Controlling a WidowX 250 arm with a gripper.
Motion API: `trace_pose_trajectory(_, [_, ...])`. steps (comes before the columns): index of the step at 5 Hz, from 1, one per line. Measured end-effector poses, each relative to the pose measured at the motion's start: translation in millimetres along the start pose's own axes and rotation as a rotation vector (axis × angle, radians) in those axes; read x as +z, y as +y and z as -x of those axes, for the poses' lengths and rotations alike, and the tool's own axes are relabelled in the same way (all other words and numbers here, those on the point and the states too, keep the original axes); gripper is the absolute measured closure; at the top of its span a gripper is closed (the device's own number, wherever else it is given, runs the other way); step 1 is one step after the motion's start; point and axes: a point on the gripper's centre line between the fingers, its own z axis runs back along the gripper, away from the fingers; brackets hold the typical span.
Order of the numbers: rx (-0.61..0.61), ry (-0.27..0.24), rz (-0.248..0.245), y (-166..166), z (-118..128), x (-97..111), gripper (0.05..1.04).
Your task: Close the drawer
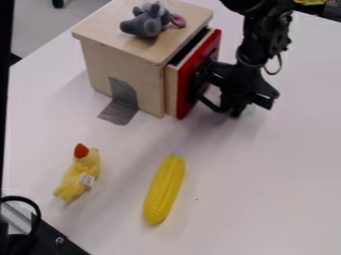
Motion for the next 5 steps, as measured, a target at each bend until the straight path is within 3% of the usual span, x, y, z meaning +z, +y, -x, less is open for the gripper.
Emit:
trace_pose_trajectory(2, [-0.001,0.004,-0.021,16.7,1.3,-4.9,0.931])
trace_pose_trajectory(3, [0.027,0.01,-0.019,29.3,2.3,-4.1,0.705])
trace_pose_trajectory(4, [0.062,0.03,0.018,31.0,6.3,0.6,0.385])
trace_pose_trajectory(5, [0.079,0.029,0.057,31.9,5.6,21.0,0.121])
